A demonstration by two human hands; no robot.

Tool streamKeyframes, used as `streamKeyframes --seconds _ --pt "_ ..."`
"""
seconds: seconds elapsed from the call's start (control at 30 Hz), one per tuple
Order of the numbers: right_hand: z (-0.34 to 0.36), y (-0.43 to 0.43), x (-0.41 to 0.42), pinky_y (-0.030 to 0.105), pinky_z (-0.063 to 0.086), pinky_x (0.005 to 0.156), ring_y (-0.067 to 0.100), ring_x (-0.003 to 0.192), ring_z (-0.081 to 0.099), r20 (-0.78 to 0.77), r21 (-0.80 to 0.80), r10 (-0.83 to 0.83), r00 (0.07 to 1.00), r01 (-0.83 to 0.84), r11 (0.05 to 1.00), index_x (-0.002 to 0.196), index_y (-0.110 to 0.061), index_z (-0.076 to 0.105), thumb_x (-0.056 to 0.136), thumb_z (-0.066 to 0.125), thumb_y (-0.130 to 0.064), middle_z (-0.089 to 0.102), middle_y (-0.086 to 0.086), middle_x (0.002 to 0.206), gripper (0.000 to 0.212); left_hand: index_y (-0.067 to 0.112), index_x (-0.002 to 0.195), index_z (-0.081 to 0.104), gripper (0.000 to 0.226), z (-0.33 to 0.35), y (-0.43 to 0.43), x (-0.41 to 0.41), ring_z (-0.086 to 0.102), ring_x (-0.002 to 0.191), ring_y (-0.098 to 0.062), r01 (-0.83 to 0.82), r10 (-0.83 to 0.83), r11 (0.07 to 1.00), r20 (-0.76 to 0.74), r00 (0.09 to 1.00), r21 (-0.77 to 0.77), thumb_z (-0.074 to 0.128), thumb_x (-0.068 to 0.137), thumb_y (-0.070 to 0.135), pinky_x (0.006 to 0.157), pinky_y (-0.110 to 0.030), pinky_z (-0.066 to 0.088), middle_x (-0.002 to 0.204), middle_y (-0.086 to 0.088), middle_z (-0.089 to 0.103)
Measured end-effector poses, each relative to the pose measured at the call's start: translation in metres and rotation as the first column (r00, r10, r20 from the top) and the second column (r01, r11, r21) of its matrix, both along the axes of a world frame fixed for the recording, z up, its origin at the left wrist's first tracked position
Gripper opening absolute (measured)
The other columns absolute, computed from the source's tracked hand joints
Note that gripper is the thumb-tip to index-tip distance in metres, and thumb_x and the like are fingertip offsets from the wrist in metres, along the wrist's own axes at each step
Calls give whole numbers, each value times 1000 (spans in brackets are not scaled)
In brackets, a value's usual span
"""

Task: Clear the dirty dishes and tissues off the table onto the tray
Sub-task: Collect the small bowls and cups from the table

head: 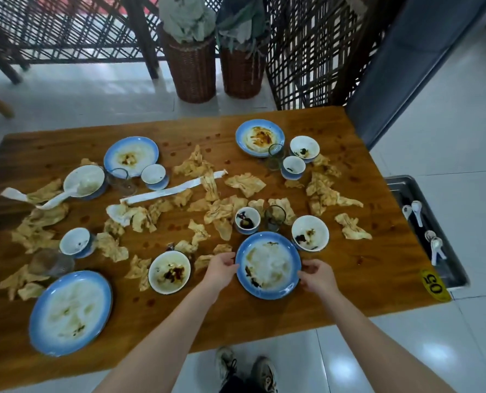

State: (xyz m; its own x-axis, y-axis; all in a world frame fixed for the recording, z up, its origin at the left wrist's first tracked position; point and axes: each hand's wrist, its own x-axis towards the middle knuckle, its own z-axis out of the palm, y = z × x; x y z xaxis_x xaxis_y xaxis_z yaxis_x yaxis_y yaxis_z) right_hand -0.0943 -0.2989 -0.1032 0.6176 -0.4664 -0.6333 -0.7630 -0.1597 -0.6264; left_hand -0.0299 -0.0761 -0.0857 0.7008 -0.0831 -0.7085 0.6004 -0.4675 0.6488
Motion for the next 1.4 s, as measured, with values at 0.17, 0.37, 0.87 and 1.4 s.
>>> streamKeyframes --seconds 0.17,0.37,0.87,1.4 --pt "0 3 -4 31 54 59 20 69 61 -5 40 -17 1000 17 999 118 0 57 81 70 0 58 7 94 40 7 121 62 30 0 -5 -3 58 85 -13 9 -9 1000 -14 1000 12 52 93 4 74 -28 47 102 0 66" --pt "10 15 -18 22 54 57 12 79 59 37 93 -1 999 -2 996 115 -4 57 83 67 2 58 -1 90 34 15 105 66 21 15 11 -22 61 83 -12 -91 91 996 24 996 9 57 90 2 58 -21 45 98 -2 68" --pt "76 176 11 25 54 56 11 69 63 220 -2 406 887 -416 909 89 -16 60 80 67 2 65 -1 80 21 15 93 68 20 63 181 -83 54 70 -15 -465 475 880 128 871 -98 57 89 -1 59 -23 43 79 -2 66" --pt "24 403 34 34 56 75 25 91 65 48 37 351 935 -352 935 115 -5 61 82 68 -4 66 10 105 34 6 124 61 35 20 403 -62 59 89 -13 -446 444 895 50 894 13 62 89 4 59 -18 45 98 -2 65"
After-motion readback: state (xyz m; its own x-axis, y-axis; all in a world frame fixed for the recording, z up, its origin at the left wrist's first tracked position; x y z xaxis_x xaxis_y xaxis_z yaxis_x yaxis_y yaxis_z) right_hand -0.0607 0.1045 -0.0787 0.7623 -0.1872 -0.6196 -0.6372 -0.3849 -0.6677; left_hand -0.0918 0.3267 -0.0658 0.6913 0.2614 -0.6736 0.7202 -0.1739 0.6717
